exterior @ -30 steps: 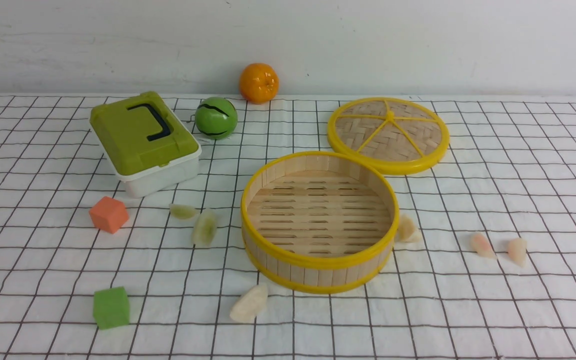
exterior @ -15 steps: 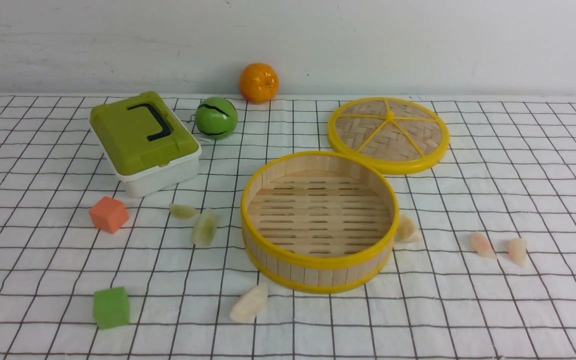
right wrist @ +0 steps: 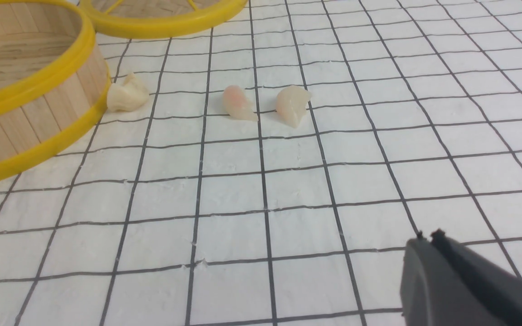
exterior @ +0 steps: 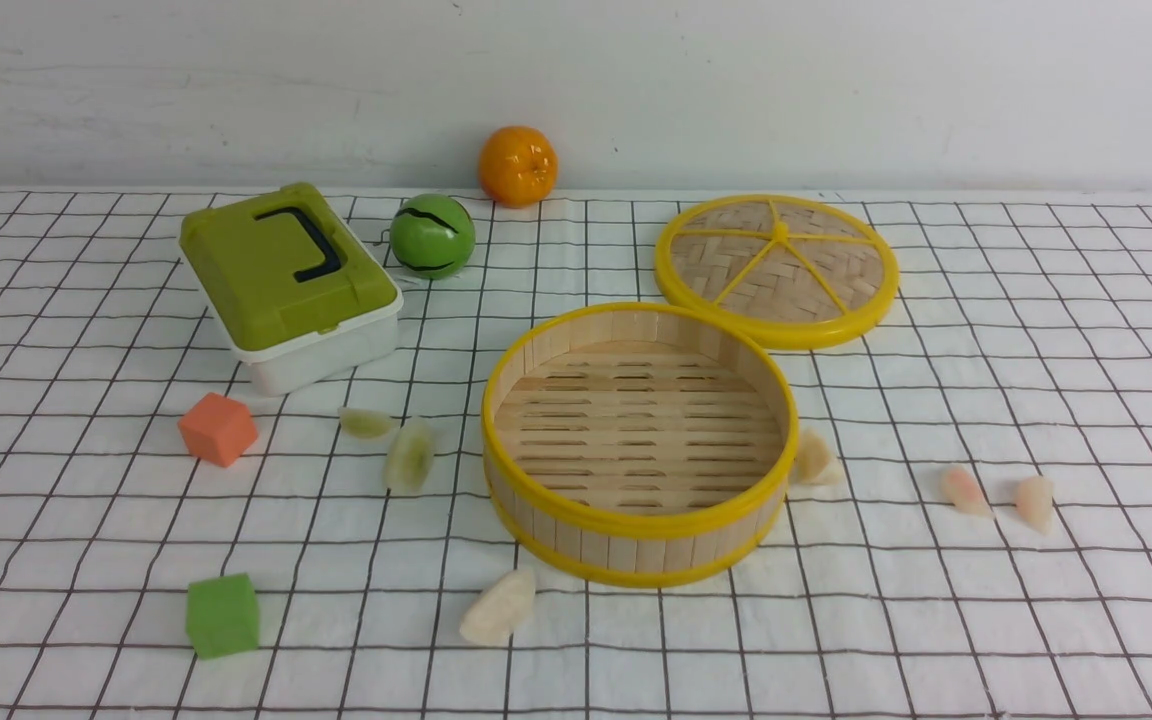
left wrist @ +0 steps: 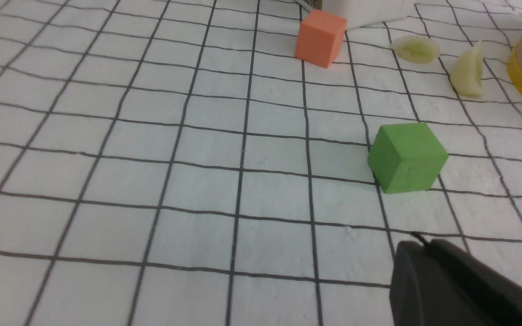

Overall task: Put the dumplings into the steamer on the table with the white tablecloth.
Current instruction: 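Reach for and grasp a dumpling on the table with the left gripper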

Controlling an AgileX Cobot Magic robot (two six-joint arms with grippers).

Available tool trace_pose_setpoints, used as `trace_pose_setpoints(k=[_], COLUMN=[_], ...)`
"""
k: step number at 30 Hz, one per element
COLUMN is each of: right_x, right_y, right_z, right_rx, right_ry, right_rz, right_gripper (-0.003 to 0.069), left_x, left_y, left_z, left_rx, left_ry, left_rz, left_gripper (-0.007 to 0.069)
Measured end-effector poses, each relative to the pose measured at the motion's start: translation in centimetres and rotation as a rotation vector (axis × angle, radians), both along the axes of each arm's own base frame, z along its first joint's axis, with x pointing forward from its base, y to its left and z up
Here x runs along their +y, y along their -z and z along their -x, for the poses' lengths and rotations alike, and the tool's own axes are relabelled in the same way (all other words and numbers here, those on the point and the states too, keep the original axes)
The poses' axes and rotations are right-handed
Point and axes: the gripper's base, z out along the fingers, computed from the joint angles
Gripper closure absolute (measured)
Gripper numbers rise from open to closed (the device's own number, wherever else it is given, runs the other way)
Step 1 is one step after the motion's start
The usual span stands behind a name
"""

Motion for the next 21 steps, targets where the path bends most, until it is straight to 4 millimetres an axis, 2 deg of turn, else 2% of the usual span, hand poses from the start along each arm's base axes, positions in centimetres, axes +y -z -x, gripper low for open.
trace_pose_setpoints(k=[11,14,16,17,20,21], right_x=[-0.1,-0.1,-0.1,-0.2,-0.2,-0.2], right_y=[-0.3,-1.5,-2.7,-3.9,-5.1,-6.1], right_z=[-0.1,-0.4,-0.5,-0.4,-0.1,0.3], right_rx=[-0.049,-0.19,-0.327,-0.455,-0.598,-0.708], right_ry=[0.003,0.007,0.011,0.015,0.018,0.017], right_rz=[0.018,0.026,0.029,0.019,-0.013,-0.028], right_gripper=[0.0666,0.0662,0.0662,0.066,0.0659,0.0659], left_x=[0.3,0.1,-0.1,-0.3,-0.5,-0.6], left_y=[-0.3,-1.4,-2.5,-3.4,-4.8,-5.7], left_z=[-0.1,-0.4,-0.5,-0.4,-0.2,0.0], left_rx=[-0.038,-0.164,-0.282,-0.383,-0.532,-0.638], left_ry=[0.006,0.014,0.022,0.032,0.053,0.07], left_rz=[-0.125,-0.092,-0.046,-0.011,0.021,0.033], left_gripper=[0.0637,0.0637,0.0637,0.0637,0.0637,0.0637])
